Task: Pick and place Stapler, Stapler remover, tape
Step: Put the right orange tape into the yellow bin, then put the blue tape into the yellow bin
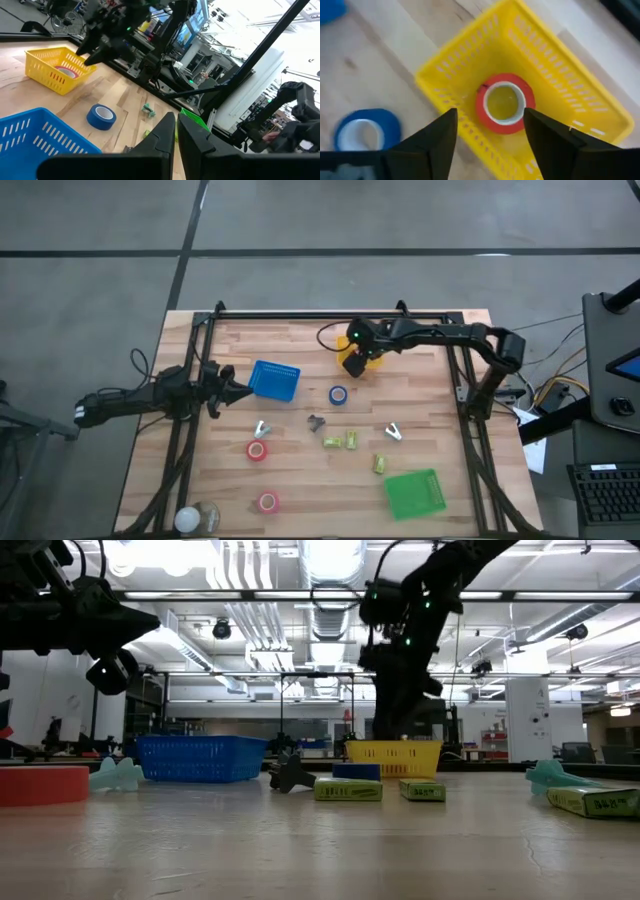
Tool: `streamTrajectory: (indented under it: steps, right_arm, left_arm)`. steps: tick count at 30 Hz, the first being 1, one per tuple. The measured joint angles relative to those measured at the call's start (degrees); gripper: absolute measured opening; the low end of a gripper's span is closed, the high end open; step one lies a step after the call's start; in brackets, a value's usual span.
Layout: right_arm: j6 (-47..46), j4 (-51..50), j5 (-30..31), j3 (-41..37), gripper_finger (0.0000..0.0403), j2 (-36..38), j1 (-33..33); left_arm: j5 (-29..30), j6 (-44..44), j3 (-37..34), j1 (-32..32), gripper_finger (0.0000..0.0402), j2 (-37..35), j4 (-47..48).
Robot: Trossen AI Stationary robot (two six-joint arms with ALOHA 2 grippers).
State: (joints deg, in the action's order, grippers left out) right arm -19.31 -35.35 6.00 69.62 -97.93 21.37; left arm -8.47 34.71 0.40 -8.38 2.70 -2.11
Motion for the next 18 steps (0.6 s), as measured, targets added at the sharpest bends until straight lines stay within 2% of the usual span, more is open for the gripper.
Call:
streamTrajectory:
  steps: [5,10,18]
  right_arm:
    - [-0.51,-0.1,0.05,-0.39,0.0246,5.43,-2.59]
    - [-3.03,0.72,0.19,-1.9,0.0251,10.6,-7.87]
    - [-7.54,12.51,0.44,-10.13,0.0242,17.8,-19.32]
  left_arm:
    - [0.0,0.01,0.0,0.0,0.0023,0.01,0.0]
    - [0.0,0.01,0.0,0.0,0.0023,0.02,0.0]
    - [0.0,-0.01,0.0,0.0,0.0023,0.02,0.0]
